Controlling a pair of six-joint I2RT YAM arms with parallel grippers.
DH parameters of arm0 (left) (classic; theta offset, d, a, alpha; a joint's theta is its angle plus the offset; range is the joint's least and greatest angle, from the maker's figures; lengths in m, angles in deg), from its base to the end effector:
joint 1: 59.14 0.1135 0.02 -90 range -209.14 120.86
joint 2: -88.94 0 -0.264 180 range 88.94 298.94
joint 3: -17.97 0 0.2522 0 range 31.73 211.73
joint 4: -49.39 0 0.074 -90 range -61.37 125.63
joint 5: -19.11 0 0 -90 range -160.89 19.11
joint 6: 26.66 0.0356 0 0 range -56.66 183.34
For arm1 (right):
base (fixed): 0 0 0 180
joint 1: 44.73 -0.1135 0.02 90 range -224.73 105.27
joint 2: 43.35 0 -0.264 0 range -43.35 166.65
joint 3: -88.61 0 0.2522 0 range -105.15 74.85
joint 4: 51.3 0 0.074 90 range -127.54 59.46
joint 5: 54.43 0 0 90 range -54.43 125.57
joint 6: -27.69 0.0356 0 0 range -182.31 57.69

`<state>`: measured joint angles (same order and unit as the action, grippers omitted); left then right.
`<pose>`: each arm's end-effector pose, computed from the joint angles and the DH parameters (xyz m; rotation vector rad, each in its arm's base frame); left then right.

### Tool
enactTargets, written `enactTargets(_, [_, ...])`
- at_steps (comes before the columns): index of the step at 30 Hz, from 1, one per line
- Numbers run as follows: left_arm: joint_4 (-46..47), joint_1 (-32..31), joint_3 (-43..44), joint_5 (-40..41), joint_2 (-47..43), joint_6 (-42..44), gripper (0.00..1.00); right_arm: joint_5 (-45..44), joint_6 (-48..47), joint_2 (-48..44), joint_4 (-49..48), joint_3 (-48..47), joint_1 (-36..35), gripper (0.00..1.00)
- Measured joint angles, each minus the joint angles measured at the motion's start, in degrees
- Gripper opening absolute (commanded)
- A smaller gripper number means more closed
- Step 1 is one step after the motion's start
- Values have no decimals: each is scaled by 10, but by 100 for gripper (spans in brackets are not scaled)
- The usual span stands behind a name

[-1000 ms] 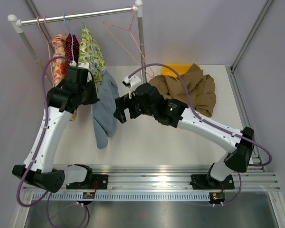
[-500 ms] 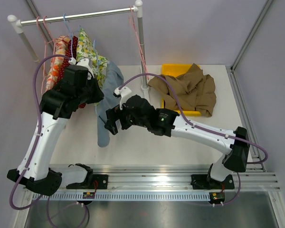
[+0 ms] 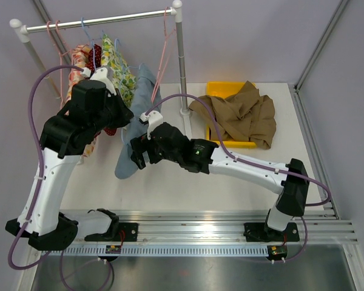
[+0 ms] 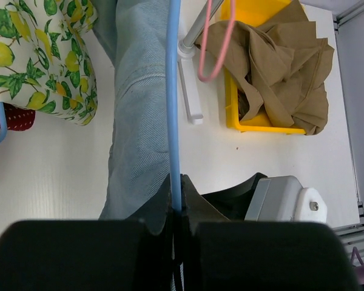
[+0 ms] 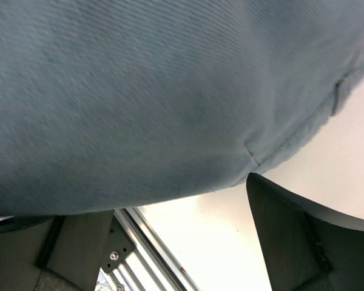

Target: Remove the skirt from the hanger

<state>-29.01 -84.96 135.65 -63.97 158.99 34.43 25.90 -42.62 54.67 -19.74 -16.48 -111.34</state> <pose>0.1764 -0.0806 0.4920 -0.1308 2.1312 -0.4430 0.1668 0.3706 0.3607 -0.7241 1.9528 0.7867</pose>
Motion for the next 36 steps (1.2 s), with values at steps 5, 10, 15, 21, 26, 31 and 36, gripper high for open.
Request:
enactTargets(5, [-6,0,0,3,-1,0,0,-9,-4,-23,-1,29,0,95])
enactTargets(10, [-34,0,40,4,5,3,0,-17,-11,-29,1,31,0,96])
enactTargets(15, [-56,0,101,9,13,13,0,-31,-16,-40,4,54,0,97])
enactTargets(21, [-54,0,94,12,12,16,0,-34,-18,-61,9,81,0,97])
enactTargets(26, [-55,0,78,9,12,14,0,-33,-18,-55,10,66,0,98])
enactTargets(31, [-52,0,77,7,12,11,0,-33,-19,-22,1,17,-2,97])
enactTargets(36, [-50,0,77,2,12,8,0,-34,-23,15,-8,-21,-7,89])
